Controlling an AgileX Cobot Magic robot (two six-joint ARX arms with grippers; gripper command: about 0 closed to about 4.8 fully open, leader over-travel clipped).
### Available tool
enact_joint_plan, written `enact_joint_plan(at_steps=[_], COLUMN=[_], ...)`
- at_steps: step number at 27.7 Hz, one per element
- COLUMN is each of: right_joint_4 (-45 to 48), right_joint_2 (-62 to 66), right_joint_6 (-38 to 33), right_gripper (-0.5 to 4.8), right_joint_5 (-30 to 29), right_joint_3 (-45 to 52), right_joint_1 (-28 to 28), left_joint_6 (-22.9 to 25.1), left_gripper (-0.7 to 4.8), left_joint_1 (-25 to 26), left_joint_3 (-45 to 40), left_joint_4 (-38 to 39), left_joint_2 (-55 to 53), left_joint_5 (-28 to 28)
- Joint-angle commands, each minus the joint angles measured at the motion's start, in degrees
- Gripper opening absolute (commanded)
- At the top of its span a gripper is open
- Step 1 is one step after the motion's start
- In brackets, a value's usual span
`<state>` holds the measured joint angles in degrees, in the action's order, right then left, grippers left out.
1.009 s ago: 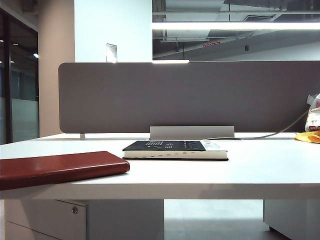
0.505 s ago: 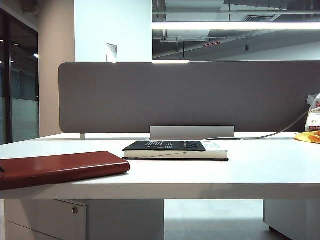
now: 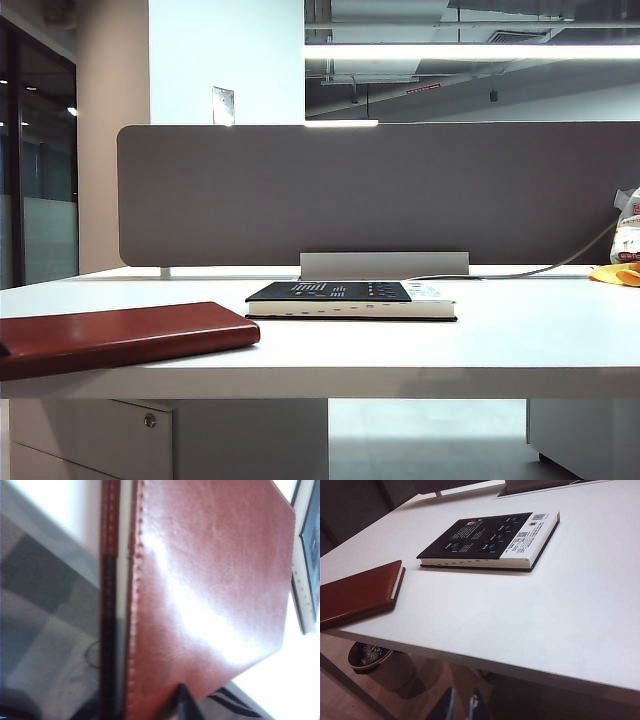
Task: Pick up the red book and place it on top of the black book.
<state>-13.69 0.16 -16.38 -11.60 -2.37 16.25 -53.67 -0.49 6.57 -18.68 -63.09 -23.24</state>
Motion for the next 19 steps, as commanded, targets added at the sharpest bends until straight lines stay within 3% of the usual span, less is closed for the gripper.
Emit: enact_joint_plan(at_steps=[1, 8, 14, 19], right_joint_4=[0.4, 0.5, 0.4, 0.4], right_joint_2=[0.0, 0.0, 0.0, 0.0], right_joint_6=[-0.1, -0.1, -0.1, -0.1], right_gripper=[0.49, 0.49, 0.49, 0.49], right_joint_5=[-0.1, -0.1, -0.1, -0.2], right_joint_3=[-0.2, -0.2, -0.2, -0.2], right_joint_1=[0.0, 0.0, 0.0, 0.0], left_joint_6=[1.2, 1.7, 2.8, 2.7], left_gripper=[1.46, 1.38, 0.55, 0.47], left_joint_1=[0.0, 0.0, 0.0, -0.1], left_joint_3=[0.1, 0.1, 0.1, 0.1], left_joint_4=[-0.7, -0.7, -1.4, -3.4], left_joint_2=[0.0, 0.0, 0.0, 0.0], left_joint_5=[0.0, -0.1, -1.8, -3.6])
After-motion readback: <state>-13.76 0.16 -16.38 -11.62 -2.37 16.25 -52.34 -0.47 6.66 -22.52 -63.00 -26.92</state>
